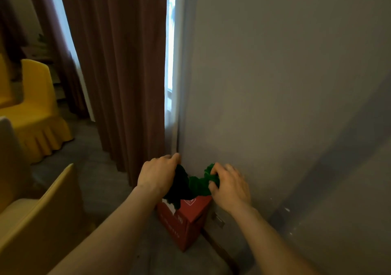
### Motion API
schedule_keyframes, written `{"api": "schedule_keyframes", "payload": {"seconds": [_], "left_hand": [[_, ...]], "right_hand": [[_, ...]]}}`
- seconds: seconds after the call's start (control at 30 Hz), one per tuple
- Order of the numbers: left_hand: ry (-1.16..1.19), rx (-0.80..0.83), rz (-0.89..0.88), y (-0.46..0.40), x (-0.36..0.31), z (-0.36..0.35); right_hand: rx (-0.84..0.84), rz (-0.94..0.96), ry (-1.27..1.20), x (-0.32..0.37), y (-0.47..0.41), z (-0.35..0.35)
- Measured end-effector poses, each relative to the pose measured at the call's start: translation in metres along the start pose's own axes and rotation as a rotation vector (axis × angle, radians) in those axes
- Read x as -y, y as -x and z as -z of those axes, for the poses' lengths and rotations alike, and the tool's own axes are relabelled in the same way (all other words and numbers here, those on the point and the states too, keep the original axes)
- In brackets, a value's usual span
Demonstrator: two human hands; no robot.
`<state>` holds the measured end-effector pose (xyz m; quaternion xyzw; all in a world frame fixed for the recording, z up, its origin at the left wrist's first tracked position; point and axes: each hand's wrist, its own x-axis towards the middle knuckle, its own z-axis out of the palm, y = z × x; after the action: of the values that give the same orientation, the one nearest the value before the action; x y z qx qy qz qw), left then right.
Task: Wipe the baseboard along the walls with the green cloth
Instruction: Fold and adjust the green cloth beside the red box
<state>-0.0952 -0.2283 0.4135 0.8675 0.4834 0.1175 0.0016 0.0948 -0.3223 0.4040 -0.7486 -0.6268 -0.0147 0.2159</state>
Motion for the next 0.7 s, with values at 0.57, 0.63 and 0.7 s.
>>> {"api": "schedule_keyframes", "payload": {"seconds": [0.57,0.63,0.7], "left_hand": [[0.020,0.337,0.119,-0.180,0.011,-0.181],[0.035,0.335,0.123,-0.193,0.016,-0.204],[0.070,0.344,0.139,-0.201,0.019,-0.227]], "right_hand": [[0.320,-0.055,-0.099,-0.136,-0.162,-0.182],[0.347,-0.068,-0.109,-0.145,-0.169,-0.206],[0.373,-0.079,-0.111,-0.154,-0.174,-0.229]]}}
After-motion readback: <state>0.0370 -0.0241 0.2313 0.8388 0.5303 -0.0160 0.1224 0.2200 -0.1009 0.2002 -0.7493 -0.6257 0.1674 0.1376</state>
